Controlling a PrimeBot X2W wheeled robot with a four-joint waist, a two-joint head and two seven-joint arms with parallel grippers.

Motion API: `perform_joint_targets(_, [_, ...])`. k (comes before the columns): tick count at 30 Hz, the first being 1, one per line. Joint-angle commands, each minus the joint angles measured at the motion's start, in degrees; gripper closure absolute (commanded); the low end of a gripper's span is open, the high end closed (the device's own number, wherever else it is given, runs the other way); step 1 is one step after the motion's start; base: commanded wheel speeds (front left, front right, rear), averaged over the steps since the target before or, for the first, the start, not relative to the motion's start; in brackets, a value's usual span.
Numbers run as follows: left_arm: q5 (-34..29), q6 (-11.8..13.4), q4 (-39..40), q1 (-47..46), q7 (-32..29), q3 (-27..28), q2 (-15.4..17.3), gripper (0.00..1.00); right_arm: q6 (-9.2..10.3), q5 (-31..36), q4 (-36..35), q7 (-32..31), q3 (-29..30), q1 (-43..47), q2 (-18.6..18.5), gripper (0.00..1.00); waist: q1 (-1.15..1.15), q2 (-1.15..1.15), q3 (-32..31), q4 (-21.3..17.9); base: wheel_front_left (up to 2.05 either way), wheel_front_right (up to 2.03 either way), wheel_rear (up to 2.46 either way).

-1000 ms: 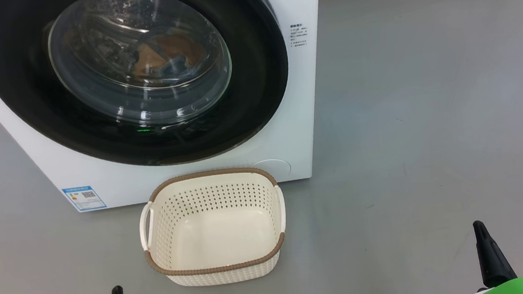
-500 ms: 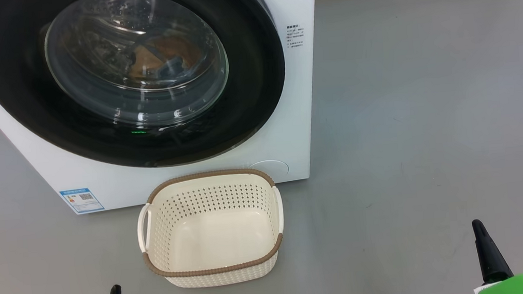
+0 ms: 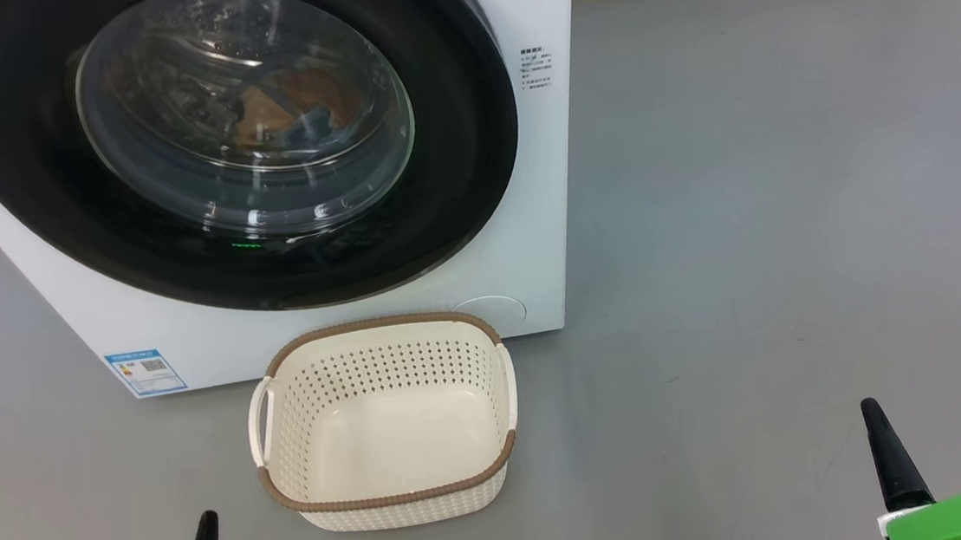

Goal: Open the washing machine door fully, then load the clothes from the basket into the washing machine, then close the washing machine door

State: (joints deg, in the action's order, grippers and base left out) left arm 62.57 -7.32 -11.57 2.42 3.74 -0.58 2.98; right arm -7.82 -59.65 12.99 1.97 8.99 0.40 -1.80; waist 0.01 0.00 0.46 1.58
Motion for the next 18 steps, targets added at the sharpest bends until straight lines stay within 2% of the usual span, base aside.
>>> perform_joint_targets(1, [1.4,-0.1,1.0,-2.9,-0.3,1.5,1.2,1.00,0.20,-1.7,-1.2,-0.4,-1.1,-2.8,-0.7,1.00,0.00,0.00,0.0,0.0,0.00,0.00,0.00])
perform_joint_targets(18, [12.3,-0.1,-0.2,-4.9,-3.2,2.6,1.4,1.00,0.25,-12.8,-0.4,-3.3,-1.6,-4.1,-0.8,1.00,0.00,0.00,-0.1,-0.6,0.00,0.00,0.00])
